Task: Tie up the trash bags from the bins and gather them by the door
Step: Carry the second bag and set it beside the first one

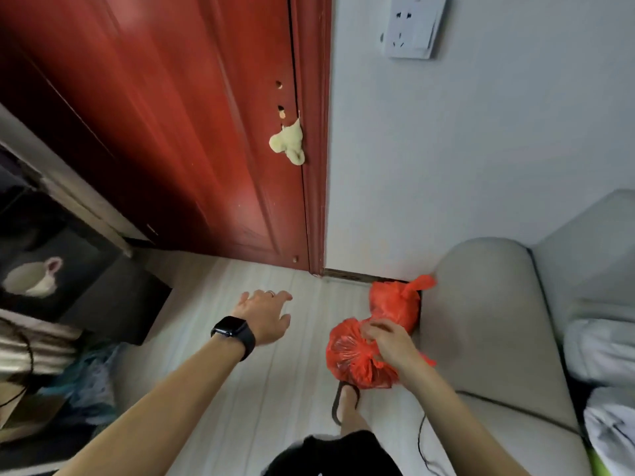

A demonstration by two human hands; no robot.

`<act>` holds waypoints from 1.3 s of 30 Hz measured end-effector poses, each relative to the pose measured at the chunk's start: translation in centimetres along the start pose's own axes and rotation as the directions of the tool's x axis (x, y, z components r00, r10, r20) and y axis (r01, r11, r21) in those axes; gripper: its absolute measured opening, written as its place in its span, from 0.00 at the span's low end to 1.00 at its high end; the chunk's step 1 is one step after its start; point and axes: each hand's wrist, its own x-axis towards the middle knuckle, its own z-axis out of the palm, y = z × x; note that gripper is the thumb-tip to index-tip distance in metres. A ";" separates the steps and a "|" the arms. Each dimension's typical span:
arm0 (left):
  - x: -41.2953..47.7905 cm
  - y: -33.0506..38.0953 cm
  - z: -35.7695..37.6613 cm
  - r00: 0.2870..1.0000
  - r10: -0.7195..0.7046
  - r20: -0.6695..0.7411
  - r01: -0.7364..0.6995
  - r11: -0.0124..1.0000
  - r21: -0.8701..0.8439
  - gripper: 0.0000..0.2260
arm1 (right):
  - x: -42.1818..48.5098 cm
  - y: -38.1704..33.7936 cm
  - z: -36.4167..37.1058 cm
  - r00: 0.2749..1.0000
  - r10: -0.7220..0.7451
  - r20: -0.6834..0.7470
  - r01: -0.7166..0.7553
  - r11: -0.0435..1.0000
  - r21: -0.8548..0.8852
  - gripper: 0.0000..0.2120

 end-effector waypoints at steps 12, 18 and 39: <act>21.3 -0.2 -4.8 0.975 -0.044 -0.219 0.055 0.997 0.045 0.30 | 22.5 -6.9 -0.3 0.986 0.166 -0.011 -0.161 0.935 -0.317 0.05; 32.0 -2.8 -2.6 0.922 0.123 -0.366 -0.032 0.969 0.244 0.39 | 33.1 -6.4 2.2 0.979 0.200 0.028 -0.186 0.948 -0.257 0.09; 48.5 -5.9 9.9 0.800 0.233 -0.553 -0.031 0.936 0.350 0.44 | 57.2 7.4 8.5 0.896 0.443 0.019 -0.441 0.886 0.143 0.14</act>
